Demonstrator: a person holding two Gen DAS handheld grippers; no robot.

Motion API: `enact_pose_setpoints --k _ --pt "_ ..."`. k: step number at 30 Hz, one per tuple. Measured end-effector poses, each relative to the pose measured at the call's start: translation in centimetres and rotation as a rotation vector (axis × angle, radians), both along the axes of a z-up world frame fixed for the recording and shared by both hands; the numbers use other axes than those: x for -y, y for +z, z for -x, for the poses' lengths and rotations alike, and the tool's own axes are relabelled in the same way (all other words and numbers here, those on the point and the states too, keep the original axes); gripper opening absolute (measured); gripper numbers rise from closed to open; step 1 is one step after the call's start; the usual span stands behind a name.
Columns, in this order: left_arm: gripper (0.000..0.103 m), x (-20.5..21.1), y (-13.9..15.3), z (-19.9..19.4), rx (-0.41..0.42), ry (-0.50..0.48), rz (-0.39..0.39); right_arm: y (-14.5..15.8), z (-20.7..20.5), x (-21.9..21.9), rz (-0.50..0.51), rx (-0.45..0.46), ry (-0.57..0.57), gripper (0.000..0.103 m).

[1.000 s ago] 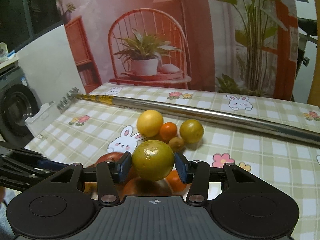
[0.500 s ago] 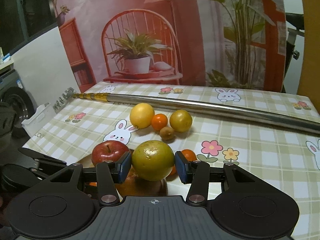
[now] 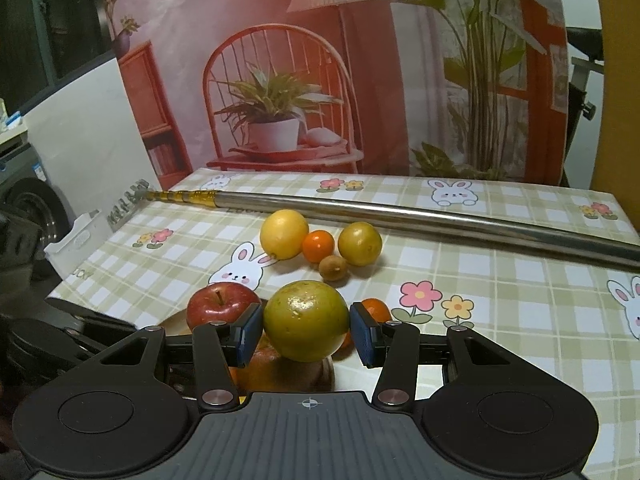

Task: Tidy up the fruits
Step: 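Open the left tool over the plate while the right tool carries the yellow-green citrus there, then lower the yellow-green citrus onto the plate and open the right tool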

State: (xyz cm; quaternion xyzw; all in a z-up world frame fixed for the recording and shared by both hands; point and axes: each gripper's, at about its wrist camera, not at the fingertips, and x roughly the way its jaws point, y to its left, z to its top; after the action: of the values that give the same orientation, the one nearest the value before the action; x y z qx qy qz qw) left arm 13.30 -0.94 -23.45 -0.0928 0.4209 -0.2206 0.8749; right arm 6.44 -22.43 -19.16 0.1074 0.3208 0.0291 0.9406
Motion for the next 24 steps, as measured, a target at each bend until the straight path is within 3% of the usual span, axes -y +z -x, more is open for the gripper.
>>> enact_pose_setpoints --k 9,24 --pt "0.079 -3.2 2.9 3.0 0.104 0.164 -0.117 0.9 0.9 -1.8 -0.008 -0.006 0.023 0.044" --pt "0.080 -6.6 2.4 6.0 0.124 0.289 -0.130 -0.9 1.1 -10.5 0.072 -0.116 0.182 0.044"
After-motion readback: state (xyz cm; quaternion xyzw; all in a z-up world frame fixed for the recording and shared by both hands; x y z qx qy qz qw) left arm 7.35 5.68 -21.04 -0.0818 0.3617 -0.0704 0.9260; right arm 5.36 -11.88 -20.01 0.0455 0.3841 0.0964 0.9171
